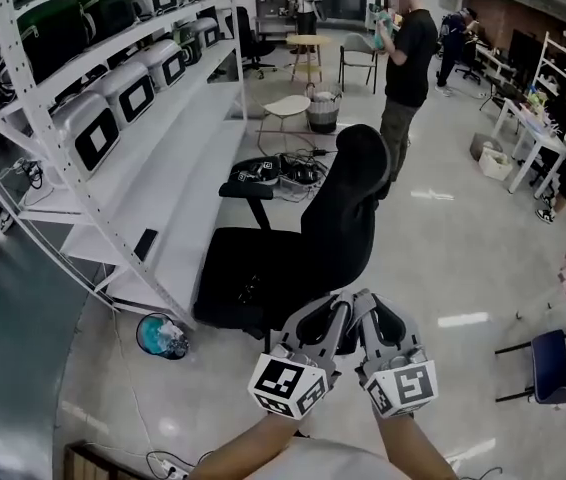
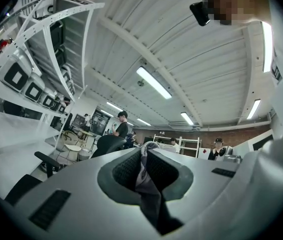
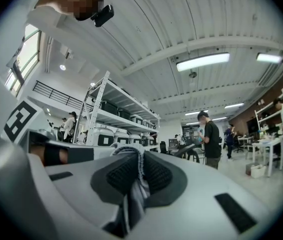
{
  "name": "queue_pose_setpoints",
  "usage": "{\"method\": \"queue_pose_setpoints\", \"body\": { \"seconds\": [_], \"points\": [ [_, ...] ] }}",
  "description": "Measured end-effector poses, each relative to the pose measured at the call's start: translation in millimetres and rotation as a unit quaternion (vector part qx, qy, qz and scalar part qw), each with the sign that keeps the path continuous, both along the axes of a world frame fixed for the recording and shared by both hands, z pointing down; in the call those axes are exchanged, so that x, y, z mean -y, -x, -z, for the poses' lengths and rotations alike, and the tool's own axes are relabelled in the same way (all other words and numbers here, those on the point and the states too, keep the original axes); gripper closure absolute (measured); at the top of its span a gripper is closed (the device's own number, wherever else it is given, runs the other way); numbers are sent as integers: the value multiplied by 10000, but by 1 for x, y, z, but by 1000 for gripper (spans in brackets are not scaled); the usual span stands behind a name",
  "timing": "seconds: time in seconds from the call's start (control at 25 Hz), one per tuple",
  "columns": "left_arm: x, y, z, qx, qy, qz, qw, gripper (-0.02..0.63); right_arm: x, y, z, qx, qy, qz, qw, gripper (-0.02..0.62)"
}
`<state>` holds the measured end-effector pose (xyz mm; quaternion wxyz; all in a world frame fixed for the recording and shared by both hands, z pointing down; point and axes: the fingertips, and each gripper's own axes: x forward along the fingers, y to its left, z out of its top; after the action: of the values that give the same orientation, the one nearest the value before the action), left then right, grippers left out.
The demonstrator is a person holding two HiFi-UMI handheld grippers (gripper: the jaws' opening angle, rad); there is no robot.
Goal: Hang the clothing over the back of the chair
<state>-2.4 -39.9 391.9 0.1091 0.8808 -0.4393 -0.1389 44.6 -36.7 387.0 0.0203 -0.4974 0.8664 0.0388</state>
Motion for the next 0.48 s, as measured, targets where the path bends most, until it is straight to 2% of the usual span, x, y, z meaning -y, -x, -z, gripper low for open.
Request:
{"method": "queue_pose_setpoints", "body": {
  "seconds": [0.12, 0.24, 0.48],
  "points": [
    [24, 18, 2, -33, -55, -80, 9999, 572, 24, 18, 3, -64, -14, -51, 10000, 555],
    [42, 32, 7, -252, -42, -155, 9996, 572, 42, 32, 9, -133, -27, -69, 9999, 555],
    [69, 43, 25, -501, -169, -314, 9981, 572, 68, 43, 25, -167, -93, -82, 9998, 555]
  ]
}}
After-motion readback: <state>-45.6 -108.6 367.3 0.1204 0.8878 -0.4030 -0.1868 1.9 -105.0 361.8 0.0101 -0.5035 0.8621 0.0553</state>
